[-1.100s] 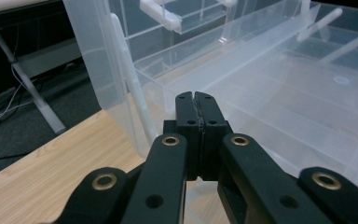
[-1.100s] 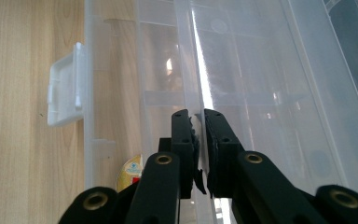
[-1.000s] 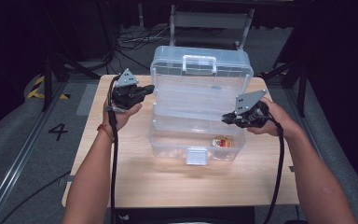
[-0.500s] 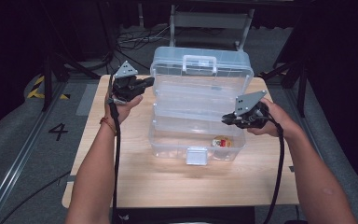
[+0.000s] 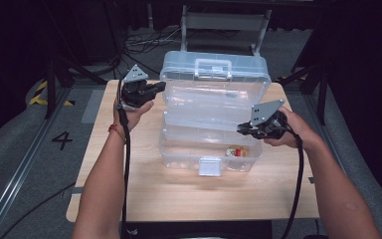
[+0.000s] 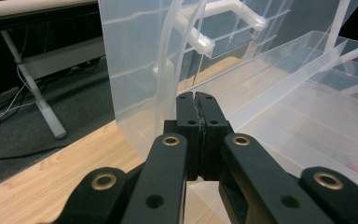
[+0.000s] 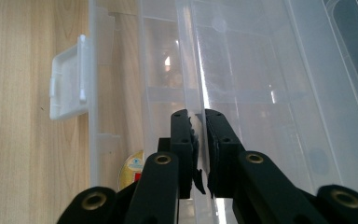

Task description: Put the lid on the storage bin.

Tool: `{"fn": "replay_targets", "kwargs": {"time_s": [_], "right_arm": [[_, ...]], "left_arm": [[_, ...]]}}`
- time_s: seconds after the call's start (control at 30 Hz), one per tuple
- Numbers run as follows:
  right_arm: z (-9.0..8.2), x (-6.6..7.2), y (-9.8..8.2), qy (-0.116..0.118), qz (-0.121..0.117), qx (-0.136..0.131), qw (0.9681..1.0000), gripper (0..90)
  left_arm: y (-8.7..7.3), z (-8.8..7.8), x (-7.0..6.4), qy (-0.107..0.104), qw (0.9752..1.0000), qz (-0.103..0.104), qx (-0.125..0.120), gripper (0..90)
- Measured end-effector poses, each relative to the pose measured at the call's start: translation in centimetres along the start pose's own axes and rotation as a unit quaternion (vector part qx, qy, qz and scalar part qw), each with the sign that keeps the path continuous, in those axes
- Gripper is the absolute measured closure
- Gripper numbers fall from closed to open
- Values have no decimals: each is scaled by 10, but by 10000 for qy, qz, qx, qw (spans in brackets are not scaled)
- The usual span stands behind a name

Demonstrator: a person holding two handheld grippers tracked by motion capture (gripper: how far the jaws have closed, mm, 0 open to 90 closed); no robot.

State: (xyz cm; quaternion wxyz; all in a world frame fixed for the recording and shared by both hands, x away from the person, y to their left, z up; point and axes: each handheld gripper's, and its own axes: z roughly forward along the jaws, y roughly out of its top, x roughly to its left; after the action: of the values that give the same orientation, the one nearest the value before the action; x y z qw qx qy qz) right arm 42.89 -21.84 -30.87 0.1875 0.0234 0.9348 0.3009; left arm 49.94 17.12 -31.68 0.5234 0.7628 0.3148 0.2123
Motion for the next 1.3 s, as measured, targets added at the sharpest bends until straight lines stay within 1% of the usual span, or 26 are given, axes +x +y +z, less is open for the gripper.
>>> {"fn": "replay_targets", "kwargs": {"time_s": [0.07, 0.33, 0.37, 0.43, 0.57, 0.6, 0.63, 0.7, 0.77, 0.87, 0.93, 0.97, 1.0, 1.03, 1.07, 1.13, 1.17, 1.3], "right_arm": [[0, 1, 0, -13, -2, 9, 10000, 832], [0, 6, -1, -70, -47, 48, 10000, 820], [0, 7, -1, -62, -53, 70, 9999, 818], [1, 8, 0, -64, -88, 101, 9999, 810], [1, 10, 0, -46, -84, 109, 9999, 798], [1, 10, -1, -34, -66, 97, 9999, 795], [1, 10, -1, -26, -49, 97, 9999, 795], [0, 11, -2, -20, -42, 69, 10000, 792], [0, 11, -3, -17, -18, 48, 10000, 791], [0, 13, -5, -14, 15, -9, 10000, 788], [-1, 14, -7, -31, 34, -30, 10000, 788], [-1, 14, -7, -31, 34, -30, 10000, 788], [-2, 15, -8, -27, 41, -57, 10000, 788], [-2, 15, -8, -27, 41, -57, 10000, 788], [-2, 16, -9, -39, 39, -72, 10000, 788], [-3, 17, -10, -36, 63, -95, 9999, 788], [-4, 18, -11, -48, 63, -107, 9999, 788], [-6, 22, -15, -68, 82, -160, 9998, 789]], "left_arm": [[0, -1, -1, 4, 10000, 38, -3, 895], [-4, -5, -5, -96, 9999, 25, -74, 895], [-4, -6, -6, -95, 9999, 52, -82, 894], [-4, -8, -7, -177, 9998, 9, -98, 894], [-1, -12, -12, -192, 9997, 103, -142, 894], [-1, -13, -13, -220, 9996, 80, -178, 894], [-1, -14, -15, -203, 9995, 139, -190, 893], [-1, -16, -16, -199, 9995, 201, -136, 893], [-2, -16, -17, -212, 9995, 173, -148, 894], [-6, -20, -19, -245, 9993, 242, -108, 894], [-7, -20, -20, -270, 9993, 212, -114, 894], [-8, -21, -20, -269, 9993, 254, -104, 894], [-9, -22, -21, -316, 9991, 257, -68, 894], [-9, -22, -21, -316, 9991, 257, -68, 894], [-9, -24, -21, -307, 9990, 331, -78, 894], [-10, -25, -24, -326, 9988, 357, -50, 896], [-10, -26, -25, -312, 9986, 423, -31, 896], [-14, -30, -29, -353, 9981, 513, 12, 898]]}}
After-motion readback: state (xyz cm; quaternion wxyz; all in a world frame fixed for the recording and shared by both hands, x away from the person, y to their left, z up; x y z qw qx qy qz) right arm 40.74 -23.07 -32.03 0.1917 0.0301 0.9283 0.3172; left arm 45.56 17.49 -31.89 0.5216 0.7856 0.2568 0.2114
